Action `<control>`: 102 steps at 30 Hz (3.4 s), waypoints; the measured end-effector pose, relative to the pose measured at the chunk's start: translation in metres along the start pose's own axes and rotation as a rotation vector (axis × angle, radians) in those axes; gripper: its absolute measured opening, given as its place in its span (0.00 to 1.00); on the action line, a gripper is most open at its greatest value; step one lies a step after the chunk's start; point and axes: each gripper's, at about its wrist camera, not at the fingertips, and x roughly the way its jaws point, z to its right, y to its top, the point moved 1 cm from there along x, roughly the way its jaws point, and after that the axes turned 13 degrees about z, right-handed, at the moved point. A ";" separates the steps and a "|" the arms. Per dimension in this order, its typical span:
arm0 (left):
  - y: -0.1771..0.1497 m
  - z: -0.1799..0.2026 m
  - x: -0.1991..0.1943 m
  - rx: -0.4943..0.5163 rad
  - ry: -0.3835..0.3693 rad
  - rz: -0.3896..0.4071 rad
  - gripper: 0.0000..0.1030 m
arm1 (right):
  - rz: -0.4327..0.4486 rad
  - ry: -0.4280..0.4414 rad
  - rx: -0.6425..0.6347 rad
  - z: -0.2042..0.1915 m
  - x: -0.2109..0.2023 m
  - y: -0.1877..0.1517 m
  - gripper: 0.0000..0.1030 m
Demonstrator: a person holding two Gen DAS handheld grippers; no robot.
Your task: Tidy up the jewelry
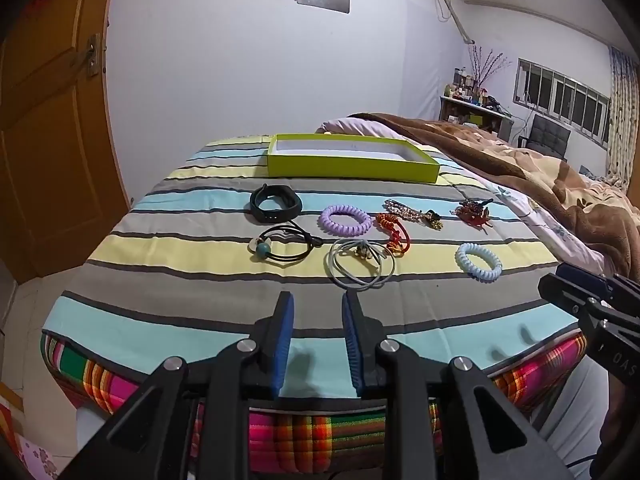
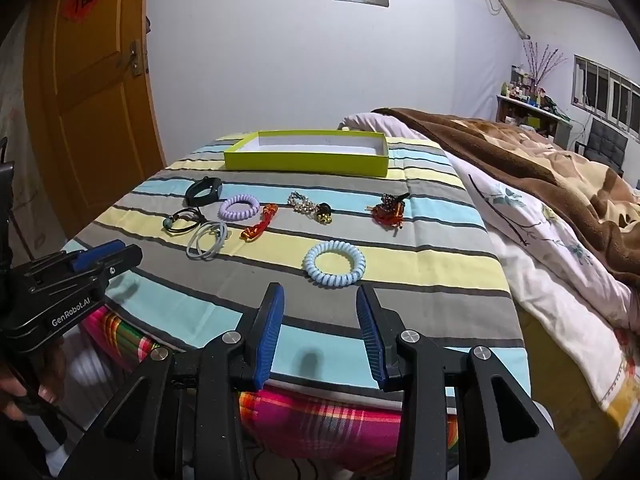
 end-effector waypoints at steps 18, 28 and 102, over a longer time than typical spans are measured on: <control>0.003 0.002 -0.004 0.015 0.006 0.021 0.25 | 0.024 0.003 0.011 0.002 -0.005 0.002 0.38; 0.003 0.002 -0.006 0.012 0.013 0.025 0.25 | 0.024 0.004 0.011 0.002 -0.005 0.001 0.38; 0.011 0.009 0.056 0.005 -0.030 -0.081 0.25 | -0.105 -0.030 0.057 0.031 0.065 0.003 0.38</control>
